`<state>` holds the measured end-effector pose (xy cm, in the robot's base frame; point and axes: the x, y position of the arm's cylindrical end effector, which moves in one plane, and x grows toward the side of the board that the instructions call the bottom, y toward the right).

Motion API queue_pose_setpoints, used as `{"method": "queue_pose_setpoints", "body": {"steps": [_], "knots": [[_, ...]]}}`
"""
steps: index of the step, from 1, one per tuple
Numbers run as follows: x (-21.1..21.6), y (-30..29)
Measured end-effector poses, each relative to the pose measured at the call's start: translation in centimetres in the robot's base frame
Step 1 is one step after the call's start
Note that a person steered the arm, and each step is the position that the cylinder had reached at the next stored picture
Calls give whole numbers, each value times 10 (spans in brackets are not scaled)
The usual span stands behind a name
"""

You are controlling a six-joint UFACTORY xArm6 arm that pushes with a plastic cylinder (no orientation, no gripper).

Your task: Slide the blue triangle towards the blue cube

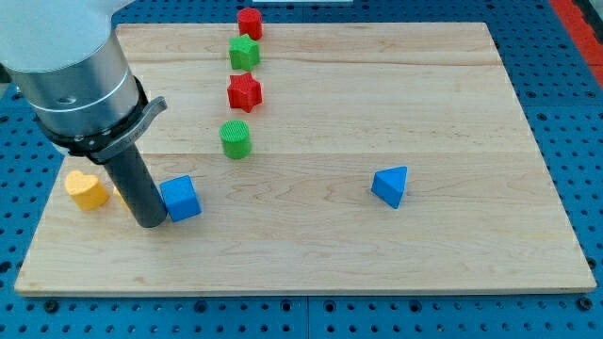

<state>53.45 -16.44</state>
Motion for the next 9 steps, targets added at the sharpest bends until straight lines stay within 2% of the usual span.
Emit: {"method": "queue_pose_setpoints", "body": {"steps": [2,3,4,6,9], "knots": [[0,55],[17,80],[35,147],[9,309],[-29,278]]}}
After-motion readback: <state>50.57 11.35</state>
